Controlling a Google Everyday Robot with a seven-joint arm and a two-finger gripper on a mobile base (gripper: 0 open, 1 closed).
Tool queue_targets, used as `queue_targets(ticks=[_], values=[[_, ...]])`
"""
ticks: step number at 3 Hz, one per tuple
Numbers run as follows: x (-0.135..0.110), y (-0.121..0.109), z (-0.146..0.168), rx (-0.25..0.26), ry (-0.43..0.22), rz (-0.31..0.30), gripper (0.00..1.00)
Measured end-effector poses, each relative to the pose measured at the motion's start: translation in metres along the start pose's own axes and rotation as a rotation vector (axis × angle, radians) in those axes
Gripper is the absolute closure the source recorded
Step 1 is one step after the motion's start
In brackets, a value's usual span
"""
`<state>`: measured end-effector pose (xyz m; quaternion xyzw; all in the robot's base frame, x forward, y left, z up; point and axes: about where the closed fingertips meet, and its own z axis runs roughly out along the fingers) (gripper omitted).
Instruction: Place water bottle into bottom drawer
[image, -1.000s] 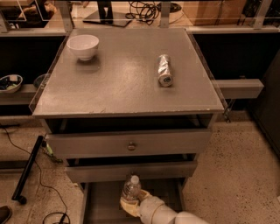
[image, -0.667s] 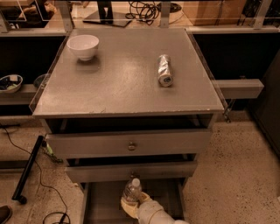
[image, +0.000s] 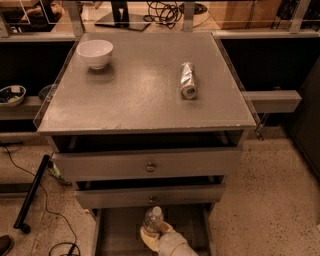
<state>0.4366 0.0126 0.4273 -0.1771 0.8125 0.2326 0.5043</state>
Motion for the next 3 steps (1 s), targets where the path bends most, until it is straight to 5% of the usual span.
queue_targets(ticks=[3], values=[[0.034,-0.048,0.026,0.176,0.026,0.069,1.00]])
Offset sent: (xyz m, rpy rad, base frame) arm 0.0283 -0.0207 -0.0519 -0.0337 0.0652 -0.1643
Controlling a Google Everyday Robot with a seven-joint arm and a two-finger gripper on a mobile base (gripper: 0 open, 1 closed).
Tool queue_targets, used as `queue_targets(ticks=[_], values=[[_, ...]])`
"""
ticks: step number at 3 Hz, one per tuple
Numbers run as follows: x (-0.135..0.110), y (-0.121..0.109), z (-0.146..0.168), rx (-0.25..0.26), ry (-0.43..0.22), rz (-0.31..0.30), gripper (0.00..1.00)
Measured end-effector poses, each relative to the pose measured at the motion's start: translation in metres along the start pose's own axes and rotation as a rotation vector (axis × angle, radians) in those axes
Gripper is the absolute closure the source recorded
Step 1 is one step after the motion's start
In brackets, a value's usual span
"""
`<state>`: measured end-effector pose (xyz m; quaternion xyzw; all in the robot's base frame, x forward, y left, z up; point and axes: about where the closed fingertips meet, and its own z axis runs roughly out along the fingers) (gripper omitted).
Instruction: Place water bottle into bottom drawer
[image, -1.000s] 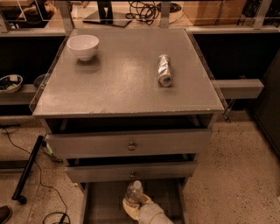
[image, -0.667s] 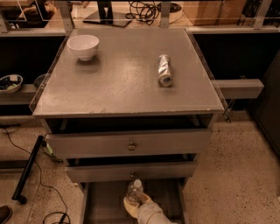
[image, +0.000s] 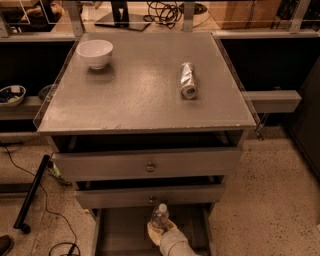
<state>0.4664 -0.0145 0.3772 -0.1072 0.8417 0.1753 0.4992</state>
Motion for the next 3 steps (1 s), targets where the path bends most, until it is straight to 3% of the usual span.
queue_targets(ticks=[2,3], values=[[0.013,-0.005,0.010,0.033,0.009,-0.012,1.00],[0.022,-0.022,0.021,0.087,-0.012,-0.004,1.00]])
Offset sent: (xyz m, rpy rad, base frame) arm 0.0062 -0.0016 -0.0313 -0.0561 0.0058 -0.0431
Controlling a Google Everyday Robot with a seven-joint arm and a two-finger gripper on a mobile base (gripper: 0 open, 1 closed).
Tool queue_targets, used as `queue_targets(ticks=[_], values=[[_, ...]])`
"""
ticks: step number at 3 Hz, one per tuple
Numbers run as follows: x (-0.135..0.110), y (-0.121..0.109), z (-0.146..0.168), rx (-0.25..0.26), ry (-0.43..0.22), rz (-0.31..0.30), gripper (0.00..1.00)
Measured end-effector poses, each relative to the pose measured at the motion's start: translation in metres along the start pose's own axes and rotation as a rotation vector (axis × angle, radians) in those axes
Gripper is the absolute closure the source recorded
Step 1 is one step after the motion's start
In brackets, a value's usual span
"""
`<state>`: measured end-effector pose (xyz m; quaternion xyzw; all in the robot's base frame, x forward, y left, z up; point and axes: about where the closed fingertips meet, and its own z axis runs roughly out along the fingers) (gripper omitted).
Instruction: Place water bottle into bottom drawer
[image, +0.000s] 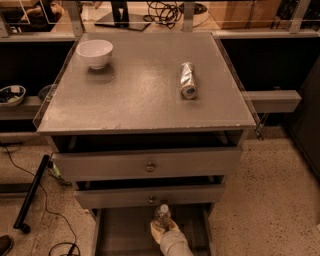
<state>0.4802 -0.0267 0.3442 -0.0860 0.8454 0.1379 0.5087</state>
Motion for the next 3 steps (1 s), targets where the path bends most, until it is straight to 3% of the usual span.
queue_targets(ticks=[1,3], values=[[0.0096,-0.0162,0.0083,0.056,-0.003,0.007,1.00],[0.0159,-0.0160,0.0092,0.061,0.010,0.011,1.00]])
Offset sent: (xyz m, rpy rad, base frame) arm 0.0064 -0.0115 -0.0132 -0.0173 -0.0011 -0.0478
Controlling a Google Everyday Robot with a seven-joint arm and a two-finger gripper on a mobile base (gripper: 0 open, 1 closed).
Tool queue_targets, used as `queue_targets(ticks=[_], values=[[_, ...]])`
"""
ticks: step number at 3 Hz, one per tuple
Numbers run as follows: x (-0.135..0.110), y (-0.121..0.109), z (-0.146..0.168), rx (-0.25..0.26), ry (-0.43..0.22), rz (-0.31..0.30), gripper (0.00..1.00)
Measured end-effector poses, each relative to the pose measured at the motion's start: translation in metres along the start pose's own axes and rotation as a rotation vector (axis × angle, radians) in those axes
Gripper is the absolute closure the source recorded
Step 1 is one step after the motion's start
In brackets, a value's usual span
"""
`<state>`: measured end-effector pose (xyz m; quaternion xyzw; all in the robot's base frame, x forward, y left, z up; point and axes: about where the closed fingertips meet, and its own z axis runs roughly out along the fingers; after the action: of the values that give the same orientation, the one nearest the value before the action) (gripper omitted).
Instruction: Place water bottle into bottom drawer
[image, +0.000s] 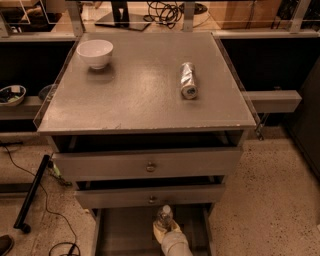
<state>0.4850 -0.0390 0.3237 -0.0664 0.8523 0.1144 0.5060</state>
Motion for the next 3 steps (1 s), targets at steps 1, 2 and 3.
queue_targets(ticks=[1,2,3], values=[[0.053,-0.009,0.008,0.070,0.065,0.027,1.00],[0.054,-0.006,0.011,0.074,0.064,0.039,1.00],[0.048,-0.021,0.035,0.187,0.014,0.110,1.00]])
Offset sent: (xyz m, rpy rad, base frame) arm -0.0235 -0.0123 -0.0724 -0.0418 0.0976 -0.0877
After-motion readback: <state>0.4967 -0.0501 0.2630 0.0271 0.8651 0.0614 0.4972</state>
